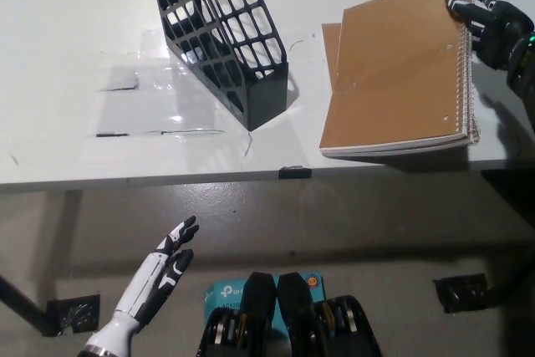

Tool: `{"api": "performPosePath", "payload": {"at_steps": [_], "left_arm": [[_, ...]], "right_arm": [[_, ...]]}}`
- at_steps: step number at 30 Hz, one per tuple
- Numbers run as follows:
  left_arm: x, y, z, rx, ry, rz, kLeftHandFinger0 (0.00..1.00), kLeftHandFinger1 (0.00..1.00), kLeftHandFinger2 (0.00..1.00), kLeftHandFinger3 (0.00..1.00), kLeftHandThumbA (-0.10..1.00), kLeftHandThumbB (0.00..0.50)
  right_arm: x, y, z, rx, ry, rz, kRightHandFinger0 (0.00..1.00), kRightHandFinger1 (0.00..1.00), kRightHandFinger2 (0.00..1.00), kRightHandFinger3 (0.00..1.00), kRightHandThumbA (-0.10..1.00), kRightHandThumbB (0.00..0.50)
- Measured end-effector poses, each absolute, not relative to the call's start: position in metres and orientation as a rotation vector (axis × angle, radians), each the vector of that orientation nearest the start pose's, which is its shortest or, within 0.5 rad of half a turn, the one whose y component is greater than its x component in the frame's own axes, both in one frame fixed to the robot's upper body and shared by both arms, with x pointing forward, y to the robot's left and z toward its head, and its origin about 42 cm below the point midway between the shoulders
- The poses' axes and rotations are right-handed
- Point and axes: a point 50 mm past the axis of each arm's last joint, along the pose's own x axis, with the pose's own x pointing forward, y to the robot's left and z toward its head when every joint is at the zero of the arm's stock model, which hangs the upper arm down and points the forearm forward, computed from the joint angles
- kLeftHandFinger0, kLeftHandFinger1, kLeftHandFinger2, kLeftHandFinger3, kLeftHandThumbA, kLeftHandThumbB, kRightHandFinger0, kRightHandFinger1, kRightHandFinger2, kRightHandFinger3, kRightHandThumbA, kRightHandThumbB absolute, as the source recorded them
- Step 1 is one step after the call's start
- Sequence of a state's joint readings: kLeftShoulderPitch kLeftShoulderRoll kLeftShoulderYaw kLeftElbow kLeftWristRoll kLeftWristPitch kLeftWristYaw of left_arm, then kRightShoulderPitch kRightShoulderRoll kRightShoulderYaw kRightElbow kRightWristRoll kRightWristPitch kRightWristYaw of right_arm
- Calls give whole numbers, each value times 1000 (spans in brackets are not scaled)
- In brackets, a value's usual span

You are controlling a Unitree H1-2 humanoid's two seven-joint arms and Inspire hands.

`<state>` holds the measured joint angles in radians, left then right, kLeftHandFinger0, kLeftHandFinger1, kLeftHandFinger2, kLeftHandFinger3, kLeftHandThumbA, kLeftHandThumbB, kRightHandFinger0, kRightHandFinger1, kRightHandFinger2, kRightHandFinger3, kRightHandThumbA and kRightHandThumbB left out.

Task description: Use the right hand to pick up a book from the book holder on the left side and put it on another book on the right side

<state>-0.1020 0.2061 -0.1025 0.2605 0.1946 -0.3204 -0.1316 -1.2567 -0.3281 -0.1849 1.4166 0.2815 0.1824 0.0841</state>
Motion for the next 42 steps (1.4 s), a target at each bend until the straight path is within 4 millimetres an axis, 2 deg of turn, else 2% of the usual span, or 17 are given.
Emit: {"api": "performPosePath", "payload": {"at_steps": [1, 2, 3, 5, 8, 15, 18, 20, 22, 24, 27, 28, 31, 33, 35, 37, 42], "left_arm": [[309, 244, 73, 408, -129, -302, 906, 1000, 1000, 1000, 1000, 244], [309, 244, 73, 408, -129, -302, 905, 1000, 1000, 1000, 1000, 243], [309, 244, 73, 409, -129, -302, 903, 1000, 1000, 1000, 1000, 242], [309, 244, 73, 409, -129, -302, 894, 1000, 1000, 1000, 1000, 239], [309, 244, 73, 410, -129, -302, 894, 1000, 1000, 1000, 1000, 227], [309, 244, 73, 410, -128, -302, 894, 1000, 1000, 1000, 1000, 215], [309, 244, 73, 409, -128, -302, 896, 1000, 1000, 1000, 1000, 211], [309, 244, 73, 410, -129, -302, 889, 1000, 1000, 1000, 1000, 210], [309, 244, 73, 410, -128, -302, 882, 1000, 1000, 1000, 1000, 201], [309, 244, 73, 410, -129, -302, 881, 999, 1000, 1000, 1000, 207], [310, 244, 74, 410, -130, -302, 897, 1000, 1000, 1000, 1000, 229], [310, 244, 74, 410, -131, -302, 900, 1000, 1000, 1000, 1000, 225], [311, 243, 74, 410, -130, -304, 903, 1000, 1000, 1000, 1000, 215], [312, 243, 73, 410, -127, -304, 900, 1000, 1000, 1000, 1000, 209], [311, 244, 72, 410, -121, -304, 913, 1000, 1000, 1000, 1000, 213], [311, 244, 71, 410, -117, -305, 931, 1000, 1000, 1000, 1000, 205], [316, 243, 72, 411, -120, -305, 950, 1000, 1000, 1000, 1000, 206]], "right_arm": [[588, -286, 293, 204, 289, -50, 500, 725, 1000, 1000, 109, 192], [588, -287, 293, 194, 285, -54, 569, 803, 1000, 1000, 142, 189], [588, -287, 294, 188, 279, -55, 984, 1000, 1000, 1000, 286, 236], [588, -288, 295, 158, 260, -49, 1000, 1000, 1000, 1000, 387, 301], [588, -290, 296, 130, 228, -41, 1000, 1000, 1000, 1000, 408, 311], [589, -289, 302, 119, 158, -3, 1000, 1000, 1000, 1000, 640, 296], [590, -287, 305, 111, 131, 22, 1000, 1000, 1000, 1000, 641, 323], [590, -286, 308, 107, 113, 41, 1000, 1000, 1000, 1000, 658, 299], [591, -286, 310, 95, 96, 51, 1000, 1000, 1000, 1000, 727, 310], [592, -284, 317, 50, 53, 59, 1000, 1000, 1000, 1000, 776, 325], [593, -281, 336, -1, -43, 68, 1000, 1000, 1000, 1000, 776, 292], [593, -279, 345, -15, -85, 72, 1000, 1000, 1000, 1000, 796, 325], [590, -275, 367, -44, -191, 86, 1000, 1000, 1000, 1000, 870, 358], [585, -274, 371, -54, -236, 94, 1000, 1000, 1000, 1000, 892, 362], [579, -273, 369, -63, -266, 103, 1000, 1000, 1000, 1000, 909, 371], [573, -272, 363, -69, -286, 110, 1000, 1000, 1000, 1000, 901, 331], [551, -276, 336, -89, -299, 118, 1000, 1000, 1000, 1000, 955, 342]]}}
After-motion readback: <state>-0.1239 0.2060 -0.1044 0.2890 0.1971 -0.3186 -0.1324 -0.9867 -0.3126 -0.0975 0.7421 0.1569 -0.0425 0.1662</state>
